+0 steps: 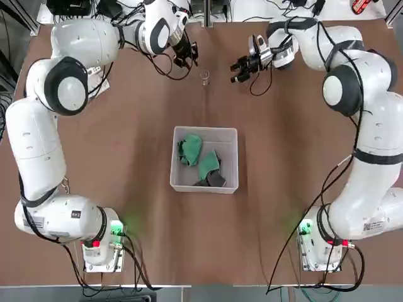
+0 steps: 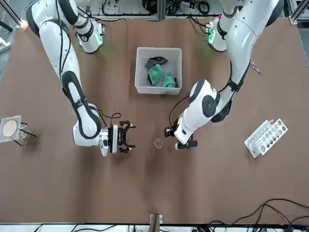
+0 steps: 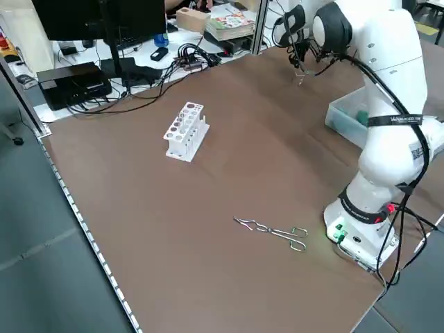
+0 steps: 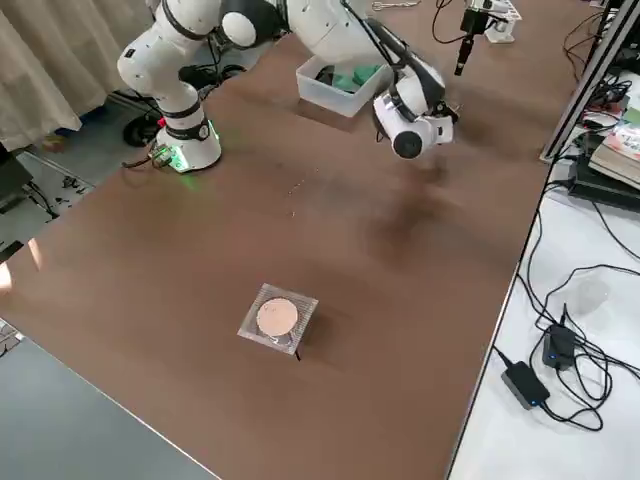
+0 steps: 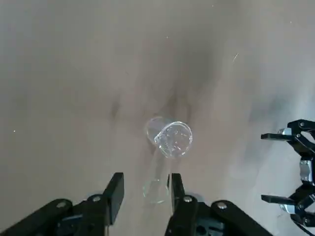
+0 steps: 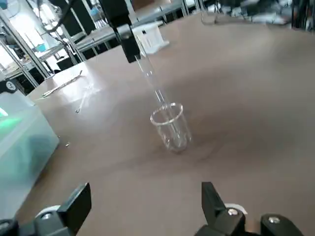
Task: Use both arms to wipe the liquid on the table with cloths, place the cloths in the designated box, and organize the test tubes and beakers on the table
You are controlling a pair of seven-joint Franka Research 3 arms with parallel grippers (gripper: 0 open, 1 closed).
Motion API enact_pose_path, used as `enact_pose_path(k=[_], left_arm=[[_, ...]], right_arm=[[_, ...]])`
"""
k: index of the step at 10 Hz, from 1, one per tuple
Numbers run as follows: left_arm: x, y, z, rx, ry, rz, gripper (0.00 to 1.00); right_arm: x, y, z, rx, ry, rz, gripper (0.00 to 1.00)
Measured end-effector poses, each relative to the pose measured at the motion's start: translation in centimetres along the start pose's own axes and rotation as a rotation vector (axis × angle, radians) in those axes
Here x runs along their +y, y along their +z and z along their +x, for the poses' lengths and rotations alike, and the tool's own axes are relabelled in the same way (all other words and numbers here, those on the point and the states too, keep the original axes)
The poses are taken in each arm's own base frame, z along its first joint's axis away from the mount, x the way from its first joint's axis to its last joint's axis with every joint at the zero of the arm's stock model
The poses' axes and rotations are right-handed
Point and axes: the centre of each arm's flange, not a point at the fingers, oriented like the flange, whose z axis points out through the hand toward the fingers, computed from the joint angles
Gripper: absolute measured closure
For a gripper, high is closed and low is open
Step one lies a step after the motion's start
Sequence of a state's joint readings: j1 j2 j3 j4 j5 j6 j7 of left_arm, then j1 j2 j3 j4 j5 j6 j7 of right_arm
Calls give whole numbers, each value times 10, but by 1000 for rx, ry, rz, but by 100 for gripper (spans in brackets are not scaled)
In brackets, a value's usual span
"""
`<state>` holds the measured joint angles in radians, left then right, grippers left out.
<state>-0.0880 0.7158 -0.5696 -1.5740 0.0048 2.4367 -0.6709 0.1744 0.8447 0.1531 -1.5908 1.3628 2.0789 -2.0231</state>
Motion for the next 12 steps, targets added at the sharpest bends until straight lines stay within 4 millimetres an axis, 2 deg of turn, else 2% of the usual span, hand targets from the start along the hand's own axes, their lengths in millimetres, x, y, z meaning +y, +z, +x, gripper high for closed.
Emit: enact_pose_path(k=[3,6,10,12], left_arm=[[3,-3,3,28,0,-22,58],[3,-3,3,33,1,-27,62],[4,6,-1,20,3,-24,64],[3,8,-1,18,2,-25,68]], right_arm=[[-2,25,-22,157,-81,27,1],[-4,43,-40,202,-74,30,1],[-10,64,-49,234,-62,27,1],[-11,73,-43,262,-63,16,1]])
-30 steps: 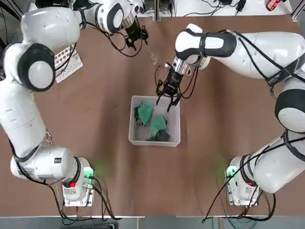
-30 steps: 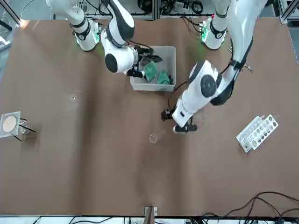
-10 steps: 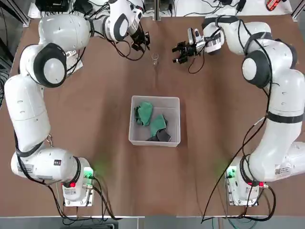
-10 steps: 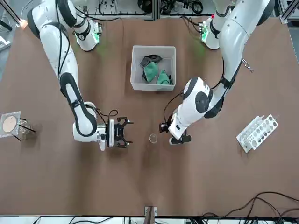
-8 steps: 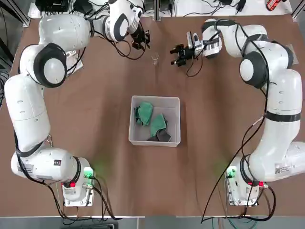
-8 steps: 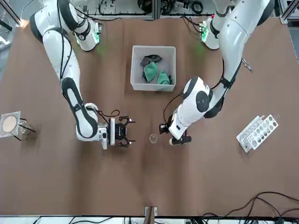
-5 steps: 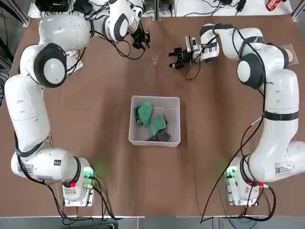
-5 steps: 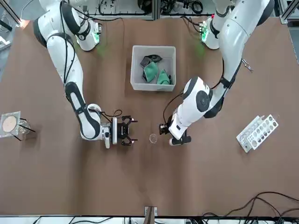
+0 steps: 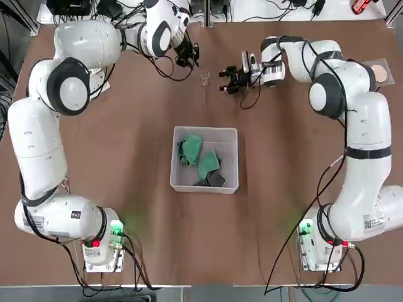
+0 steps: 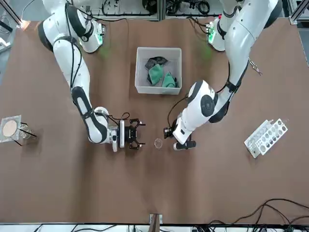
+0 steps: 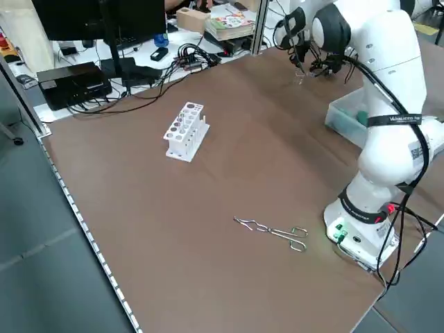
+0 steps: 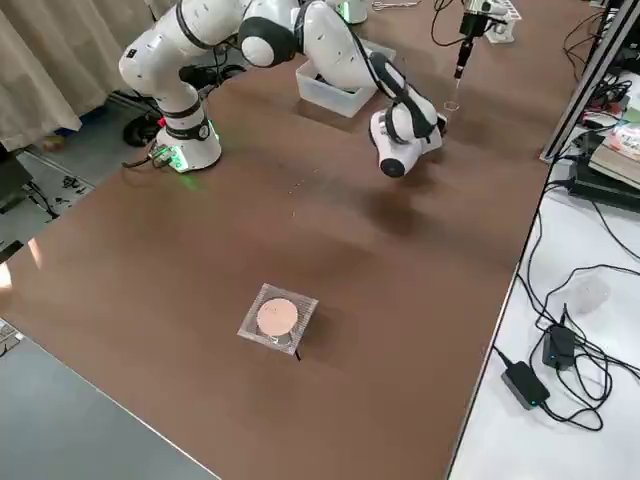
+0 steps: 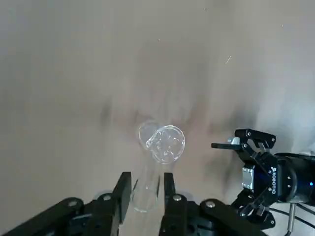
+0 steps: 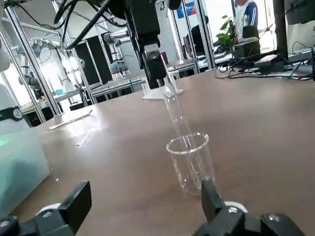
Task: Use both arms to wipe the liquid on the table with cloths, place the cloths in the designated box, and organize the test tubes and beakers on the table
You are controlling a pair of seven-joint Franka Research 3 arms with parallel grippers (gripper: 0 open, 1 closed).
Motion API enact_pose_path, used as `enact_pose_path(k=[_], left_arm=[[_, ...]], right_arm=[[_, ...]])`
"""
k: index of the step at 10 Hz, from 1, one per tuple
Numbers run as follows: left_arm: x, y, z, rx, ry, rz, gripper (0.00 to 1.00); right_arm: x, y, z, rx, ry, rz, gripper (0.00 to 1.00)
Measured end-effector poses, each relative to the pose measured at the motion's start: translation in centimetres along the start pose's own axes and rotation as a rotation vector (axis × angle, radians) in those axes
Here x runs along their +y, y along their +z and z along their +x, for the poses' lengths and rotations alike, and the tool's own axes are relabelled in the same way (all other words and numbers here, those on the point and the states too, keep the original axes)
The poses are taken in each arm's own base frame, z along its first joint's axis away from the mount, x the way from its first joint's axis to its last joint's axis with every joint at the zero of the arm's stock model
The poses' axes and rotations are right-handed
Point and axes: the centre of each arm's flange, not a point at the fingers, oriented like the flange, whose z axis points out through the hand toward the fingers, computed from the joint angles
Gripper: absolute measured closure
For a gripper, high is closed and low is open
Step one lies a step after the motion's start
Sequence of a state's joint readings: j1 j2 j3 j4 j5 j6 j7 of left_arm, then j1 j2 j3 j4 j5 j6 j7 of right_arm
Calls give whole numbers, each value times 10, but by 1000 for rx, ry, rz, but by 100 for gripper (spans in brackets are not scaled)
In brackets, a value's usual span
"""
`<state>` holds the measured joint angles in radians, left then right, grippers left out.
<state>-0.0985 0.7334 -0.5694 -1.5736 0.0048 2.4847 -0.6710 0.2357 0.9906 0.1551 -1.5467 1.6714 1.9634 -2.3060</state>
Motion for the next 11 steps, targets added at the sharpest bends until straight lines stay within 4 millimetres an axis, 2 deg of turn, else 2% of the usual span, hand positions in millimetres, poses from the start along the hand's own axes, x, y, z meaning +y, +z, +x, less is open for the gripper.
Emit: enact_pose_path(k=[2,3,9,11], left_arm=[[0,0,1,2,0,-2,71],[1,-1,1,5,0,-5,78],[3,-4,3,13,1,-11,79],[10,-18,8,38,7,-24,79]], right_arm=[[6,5,10,13,-29,-10,1],[8,5,13,15,-38,-14,1],[12,5,14,21,-49,-20,1],[13,6,18,24,-60,-21,1]])
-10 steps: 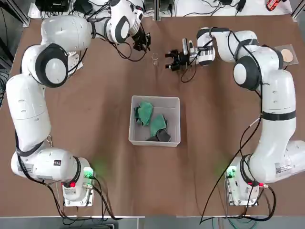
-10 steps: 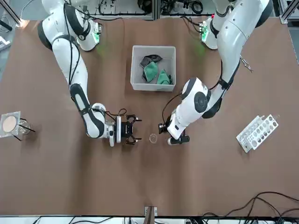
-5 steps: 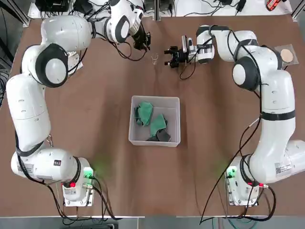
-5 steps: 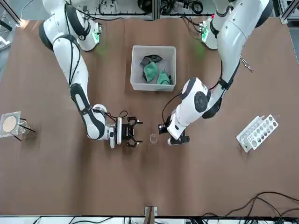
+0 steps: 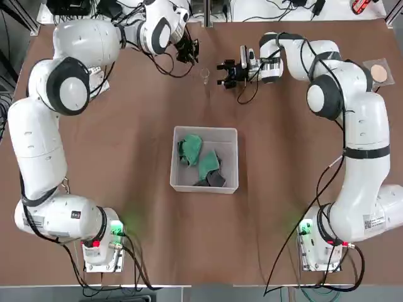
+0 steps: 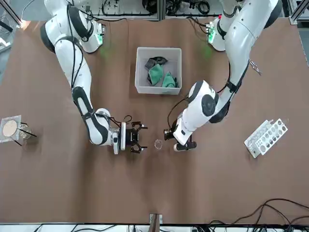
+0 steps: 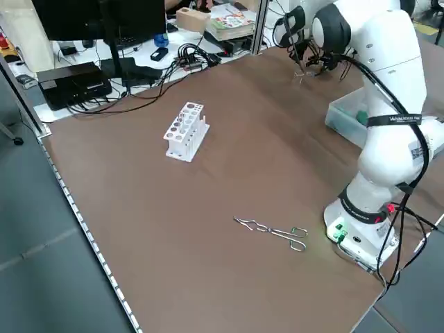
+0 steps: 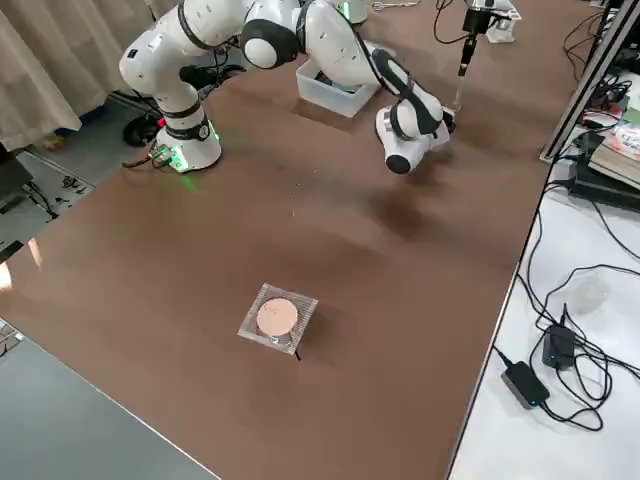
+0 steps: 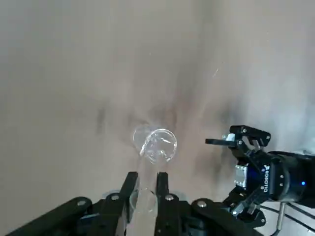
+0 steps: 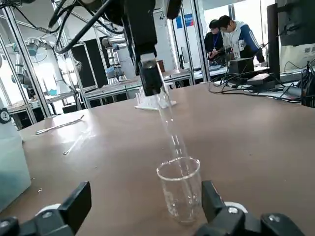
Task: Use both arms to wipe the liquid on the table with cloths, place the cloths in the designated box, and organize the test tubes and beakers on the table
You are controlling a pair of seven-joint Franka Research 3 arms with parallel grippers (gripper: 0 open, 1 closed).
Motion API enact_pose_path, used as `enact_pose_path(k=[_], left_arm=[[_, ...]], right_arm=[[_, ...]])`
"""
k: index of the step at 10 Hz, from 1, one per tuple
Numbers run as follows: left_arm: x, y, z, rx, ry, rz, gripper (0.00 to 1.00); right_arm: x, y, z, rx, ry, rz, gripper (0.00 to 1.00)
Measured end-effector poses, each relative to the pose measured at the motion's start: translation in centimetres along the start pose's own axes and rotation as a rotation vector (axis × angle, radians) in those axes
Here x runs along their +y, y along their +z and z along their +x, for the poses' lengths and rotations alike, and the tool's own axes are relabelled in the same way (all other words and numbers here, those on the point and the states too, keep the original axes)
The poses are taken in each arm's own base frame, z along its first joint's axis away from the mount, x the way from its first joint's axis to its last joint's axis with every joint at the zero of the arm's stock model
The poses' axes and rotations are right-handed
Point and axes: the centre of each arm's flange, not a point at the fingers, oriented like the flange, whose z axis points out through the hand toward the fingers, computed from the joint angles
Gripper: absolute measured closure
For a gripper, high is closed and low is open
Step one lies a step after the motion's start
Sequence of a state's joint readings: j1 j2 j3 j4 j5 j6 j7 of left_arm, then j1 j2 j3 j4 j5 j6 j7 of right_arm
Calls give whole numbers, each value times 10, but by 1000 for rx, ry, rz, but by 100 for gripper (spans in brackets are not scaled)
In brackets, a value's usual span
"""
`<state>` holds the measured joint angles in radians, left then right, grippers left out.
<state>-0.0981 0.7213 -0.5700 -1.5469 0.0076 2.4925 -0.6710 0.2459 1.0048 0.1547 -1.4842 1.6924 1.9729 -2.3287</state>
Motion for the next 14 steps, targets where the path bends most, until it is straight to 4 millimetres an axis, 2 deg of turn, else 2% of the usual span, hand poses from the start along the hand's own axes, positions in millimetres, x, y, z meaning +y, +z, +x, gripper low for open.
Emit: enact_pose_path(k=[3,5,6,9,12,14], left_arm=[[13,-39,2,28,19,11,79],[18,-78,-1,16,30,69,79],[12,-99,2,16,25,113,79],[-26,-165,18,16,-38,263,79],[-98,-223,54,70,-272,363,79],[-139,-259,62,73,-369,422,79]], right_arm=[[-3,17,-6,-15,-9,5,1],[3,29,-21,-53,-12,-37,1],[4,36,-23,-58,-7,-59,1],[8,49,-24,-66,-12,-94,1],[19,45,-27,-90,-28,-137,1],[20,53,-24,-76,-25,-151,1]])
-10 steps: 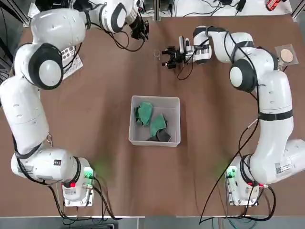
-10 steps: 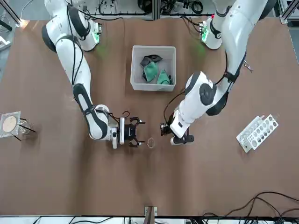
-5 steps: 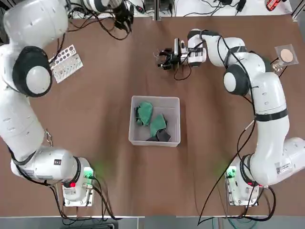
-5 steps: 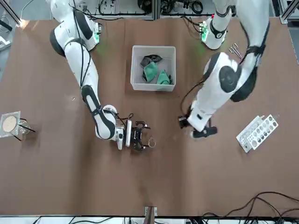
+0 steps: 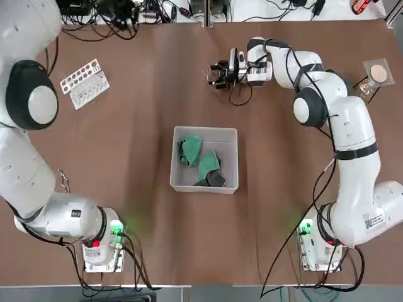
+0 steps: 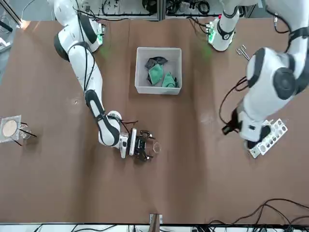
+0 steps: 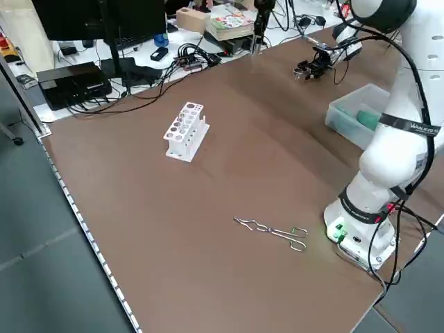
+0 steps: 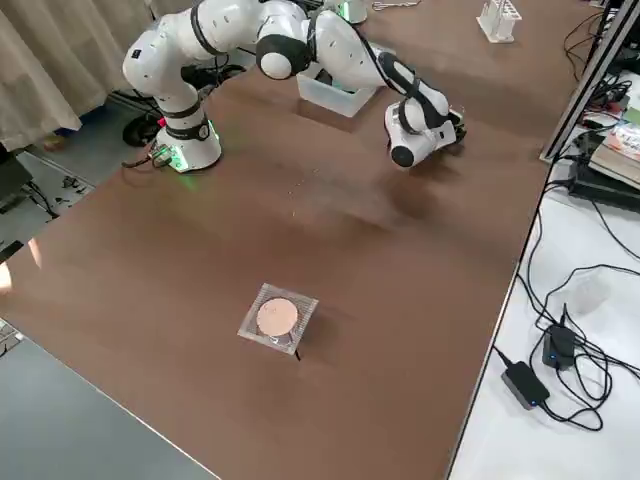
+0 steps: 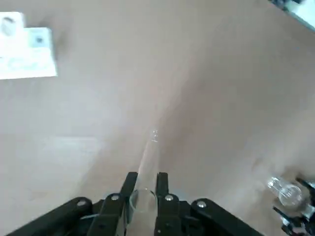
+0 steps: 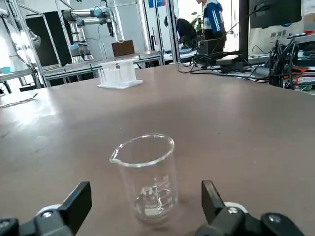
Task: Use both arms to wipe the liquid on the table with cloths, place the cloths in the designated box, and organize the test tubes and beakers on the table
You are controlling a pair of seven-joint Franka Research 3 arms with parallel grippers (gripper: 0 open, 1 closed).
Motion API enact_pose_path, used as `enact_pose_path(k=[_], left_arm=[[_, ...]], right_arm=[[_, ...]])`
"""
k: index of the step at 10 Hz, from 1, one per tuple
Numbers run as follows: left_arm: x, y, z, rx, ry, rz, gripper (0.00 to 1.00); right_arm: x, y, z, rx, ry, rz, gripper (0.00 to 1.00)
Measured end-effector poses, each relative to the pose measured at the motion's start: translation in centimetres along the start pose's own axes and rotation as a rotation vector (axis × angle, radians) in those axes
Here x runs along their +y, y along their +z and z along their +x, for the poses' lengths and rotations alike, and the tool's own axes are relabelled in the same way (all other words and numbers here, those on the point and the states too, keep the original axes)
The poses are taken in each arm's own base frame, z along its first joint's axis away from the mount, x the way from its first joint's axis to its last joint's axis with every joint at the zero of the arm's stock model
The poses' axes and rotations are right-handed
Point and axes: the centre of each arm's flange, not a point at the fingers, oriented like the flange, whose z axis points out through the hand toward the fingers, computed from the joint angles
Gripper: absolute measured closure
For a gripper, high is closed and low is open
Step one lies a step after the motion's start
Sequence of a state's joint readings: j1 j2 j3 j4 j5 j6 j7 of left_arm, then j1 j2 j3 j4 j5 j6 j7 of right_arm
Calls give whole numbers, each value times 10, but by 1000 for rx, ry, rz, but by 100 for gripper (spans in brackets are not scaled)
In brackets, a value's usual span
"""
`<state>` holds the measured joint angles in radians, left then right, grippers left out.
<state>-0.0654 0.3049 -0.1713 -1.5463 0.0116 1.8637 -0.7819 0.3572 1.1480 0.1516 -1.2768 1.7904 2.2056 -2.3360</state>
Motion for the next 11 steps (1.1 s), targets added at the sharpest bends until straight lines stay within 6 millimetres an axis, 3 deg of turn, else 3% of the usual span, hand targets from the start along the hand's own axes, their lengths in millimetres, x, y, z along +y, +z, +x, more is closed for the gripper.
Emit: enact_pose_path(k=[2,4,6,7,8,9,11], left_arm=[[-60,-21,24,23,-84,35,79],[-135,-40,43,40,-112,53,79],[-210,-37,64,32,-87,69,79],[-243,-30,77,35,-64,72,79],[-267,-21,87,44,-43,72,79],[-277,-11,93,49,-27,73,79],[-283,11,107,52,-10,68,79]], right_arm=[[-9,13,0,3,10,-2,1],[-15,21,0,3,16,1,1],[-15,22,0,6,17,-2,5],[-14,22,2,6,15,-7,14],[-13,22,3,3,13,-14,30],[-12,22,5,2,12,-17,37],[-13,23,5,2,11,-17,38]])
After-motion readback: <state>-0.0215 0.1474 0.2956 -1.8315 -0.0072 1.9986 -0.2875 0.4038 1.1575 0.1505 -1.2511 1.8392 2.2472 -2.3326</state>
